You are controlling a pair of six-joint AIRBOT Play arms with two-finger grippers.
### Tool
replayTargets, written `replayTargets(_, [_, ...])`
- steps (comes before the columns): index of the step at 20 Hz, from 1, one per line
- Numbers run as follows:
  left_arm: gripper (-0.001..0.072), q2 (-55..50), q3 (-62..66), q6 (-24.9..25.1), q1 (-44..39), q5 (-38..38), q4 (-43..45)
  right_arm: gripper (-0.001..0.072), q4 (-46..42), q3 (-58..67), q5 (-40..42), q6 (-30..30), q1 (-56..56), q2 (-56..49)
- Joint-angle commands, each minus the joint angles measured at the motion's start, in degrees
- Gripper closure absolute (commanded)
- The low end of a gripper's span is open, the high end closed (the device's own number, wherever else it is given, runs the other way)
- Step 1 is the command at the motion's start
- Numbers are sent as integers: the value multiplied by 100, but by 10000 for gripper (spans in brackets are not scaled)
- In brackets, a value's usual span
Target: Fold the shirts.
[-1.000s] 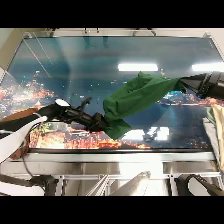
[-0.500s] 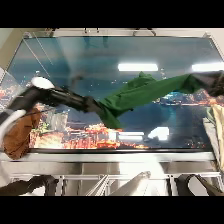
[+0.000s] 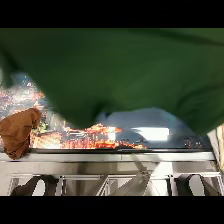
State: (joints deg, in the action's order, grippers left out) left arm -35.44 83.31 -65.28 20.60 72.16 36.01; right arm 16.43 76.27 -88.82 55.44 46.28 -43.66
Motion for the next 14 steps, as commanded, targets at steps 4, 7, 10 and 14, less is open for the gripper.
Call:
replayTargets(4, [686,-1687,1364,83,-376,1235,321,698,-2957,-310,1209,391,-1856,-223])
replayTargets(7, [687,-3473,1585,151,-1585,1163,1169,698,-4166,-1539,2559,391,-3224,-734])
replayTargets(10, [688,-5545,2269,216,-2409,710,2343,698,-4518,-2260,4424,275,-3757,-1849])
replayTargets(14, [686,-7521,3810,-170,-2527,-116,2570,695,-4511,-1587,5604,243,-3556,-3552])
